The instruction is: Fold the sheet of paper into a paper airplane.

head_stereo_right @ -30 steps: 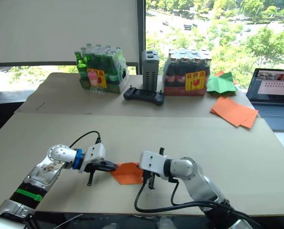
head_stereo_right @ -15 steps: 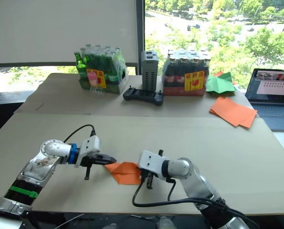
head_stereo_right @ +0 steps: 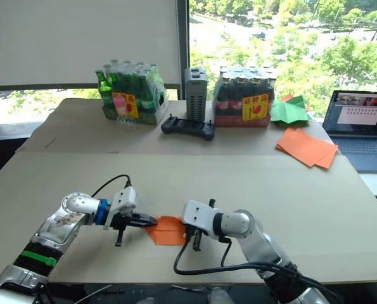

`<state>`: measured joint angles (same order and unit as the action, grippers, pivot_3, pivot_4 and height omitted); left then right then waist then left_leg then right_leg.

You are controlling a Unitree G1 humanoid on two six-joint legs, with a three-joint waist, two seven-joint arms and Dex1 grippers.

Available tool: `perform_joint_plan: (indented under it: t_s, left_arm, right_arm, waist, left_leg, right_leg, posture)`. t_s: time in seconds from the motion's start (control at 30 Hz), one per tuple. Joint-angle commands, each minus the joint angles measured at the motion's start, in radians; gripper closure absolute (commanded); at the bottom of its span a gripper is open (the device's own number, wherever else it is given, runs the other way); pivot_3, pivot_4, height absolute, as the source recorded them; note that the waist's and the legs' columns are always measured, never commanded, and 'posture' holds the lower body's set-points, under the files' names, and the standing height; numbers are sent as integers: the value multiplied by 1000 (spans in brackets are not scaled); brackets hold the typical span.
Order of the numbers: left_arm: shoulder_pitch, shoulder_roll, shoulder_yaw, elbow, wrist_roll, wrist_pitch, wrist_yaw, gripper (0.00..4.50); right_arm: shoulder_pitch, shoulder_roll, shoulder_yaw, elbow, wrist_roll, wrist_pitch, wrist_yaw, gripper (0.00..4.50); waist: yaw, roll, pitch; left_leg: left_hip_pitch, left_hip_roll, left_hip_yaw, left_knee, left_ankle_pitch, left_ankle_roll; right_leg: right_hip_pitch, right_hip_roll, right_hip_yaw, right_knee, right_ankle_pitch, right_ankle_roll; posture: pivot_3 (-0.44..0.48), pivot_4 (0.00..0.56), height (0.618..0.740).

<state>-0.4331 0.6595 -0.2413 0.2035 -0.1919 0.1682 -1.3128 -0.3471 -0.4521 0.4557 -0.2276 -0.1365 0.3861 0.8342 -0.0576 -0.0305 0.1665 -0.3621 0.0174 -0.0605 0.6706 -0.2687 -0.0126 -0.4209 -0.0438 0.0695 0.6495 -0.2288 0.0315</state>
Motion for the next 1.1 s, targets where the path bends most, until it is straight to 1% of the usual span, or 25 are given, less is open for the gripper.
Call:
perform_joint_plan:
  t_s: [0.03,0.13,0.2,0.27,0.37,0.5,0.6,0.73,0.77,0.87,1.1]
  left_arm:
    - [-29,-10,-32,65,66,-76,10,4500]
    - [-21,-19,-39,39,59,-66,1,4500]
    - [-11,-19,-47,13,63,-59,1,4500]
    - [-2,-17,-50,-6,67,-54,4,4500]
    - [9,-12,-52,-41,65,-36,7,4500]
    - [22,-6,-59,-82,70,-21,12,4500]
    - [25,-3,-58,-94,71,-10,15,4500]
    - [31,6,-55,-105,72,1,15,4500]
    - [33,10,-55,-105,75,1,14,4500]
    - [37,16,-54,-105,78,0,18,4500]
    - [43,20,-52,-113,77,4,31,4500]
  right_arm:
    - [-2,9,1,4,-10,24,-19,4191]
    - [-11,24,-24,-13,13,46,-30,3255]
    - [-24,43,-69,-38,45,72,-45,2510]
    - [-37,57,-110,-68,76,92,-50,1869]
    - [-50,64,-132,-131,117,92,-36,1869]
    - [-53,43,-78,-180,110,51,-11,1869]
    - [-40,24,-13,-171,80,31,4,2690]
    - [-41,18,37,-118,56,28,4,4129]
    - [-40,15,46,-99,51,17,6,4432]
    - [-35,0,62,-59,34,-10,13,4471]
    - [-22,-8,76,-30,20,-14,13,4471]
  waist:
    - [1,0,0]
    - [1,0,0]
    - [1,0,0]
    - [3,0,0]
    - [4,0,0]
    - [6,0,0]
    - [8,0,0]
    - [8,0,0]
    - [8,0,0]
    - [9,0,0]
    - [8,0,0]
  left_leg:
    - [0,0,0,0,0,0]
    - [1,0,0,0,0,0]
    - [0,0,0,0,0,0]
    - [0,0,0,0,0,0]
    - [-2,0,0,0,0,0]
    - [-2,0,0,0,0,0]
    - [-2,0,0,0,0,0]
    - [-2,0,0,0,0,0]
    - [-2,0,0,0,0,0]
    - [-2,0,0,0,0,0]
    - [-2,0,0,0,0,0]
  right_leg:
    - [0,0,0,0,0,0]
    - [1,0,0,0,0,0]
    - [0,0,0,0,0,0]
    - [0,0,0,0,0,0]
    - [-2,0,0,0,0,0]
    - [-2,0,0,0,0,0]
    - [-1,0,0,-1,0,0]
    - [-2,0,0,-1,0,0]
    - [-2,0,0,-1,0,0]
    - [-2,0,0,-1,0,0]
    - [-1,0,0,-1,0,0]
  posture:
    - [0,150,733]
    - [0,150,733]
    - [0,150,733]
    - [0,150,733]
    - [0,150,733]
    - [0,150,733]
    - [0,150,733]
    - [0,150,733]
    - [0,150,733]
    - [0,150,733]
    - [0,150,733]
